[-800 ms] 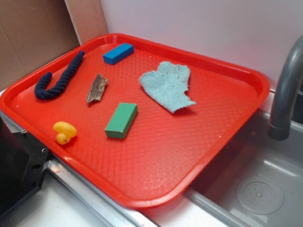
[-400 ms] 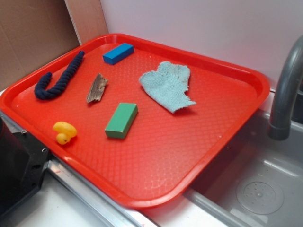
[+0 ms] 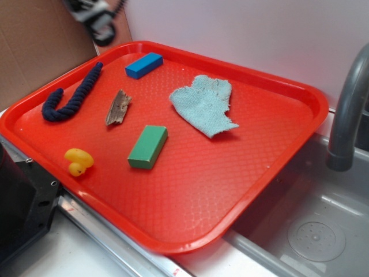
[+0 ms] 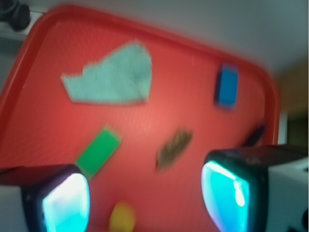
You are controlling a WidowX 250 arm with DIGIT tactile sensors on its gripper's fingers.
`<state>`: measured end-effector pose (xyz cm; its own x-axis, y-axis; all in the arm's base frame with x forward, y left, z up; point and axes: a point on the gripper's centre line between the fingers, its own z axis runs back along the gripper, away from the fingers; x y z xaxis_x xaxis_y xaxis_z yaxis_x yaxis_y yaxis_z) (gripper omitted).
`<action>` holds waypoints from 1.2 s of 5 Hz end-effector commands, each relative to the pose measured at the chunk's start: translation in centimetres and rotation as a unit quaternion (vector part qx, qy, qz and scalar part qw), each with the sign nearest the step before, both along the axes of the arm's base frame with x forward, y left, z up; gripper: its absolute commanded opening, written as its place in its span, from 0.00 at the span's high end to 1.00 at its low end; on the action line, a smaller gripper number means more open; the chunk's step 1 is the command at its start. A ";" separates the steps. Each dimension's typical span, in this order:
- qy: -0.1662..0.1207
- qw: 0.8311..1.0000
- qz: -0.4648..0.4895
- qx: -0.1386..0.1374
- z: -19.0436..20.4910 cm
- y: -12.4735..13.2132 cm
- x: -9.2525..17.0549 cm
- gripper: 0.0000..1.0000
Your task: Grab the blue cloth.
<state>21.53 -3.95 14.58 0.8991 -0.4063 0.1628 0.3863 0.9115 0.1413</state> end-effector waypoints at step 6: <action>0.031 0.993 -0.107 -0.045 -10.5 -3.4 6.8 1.00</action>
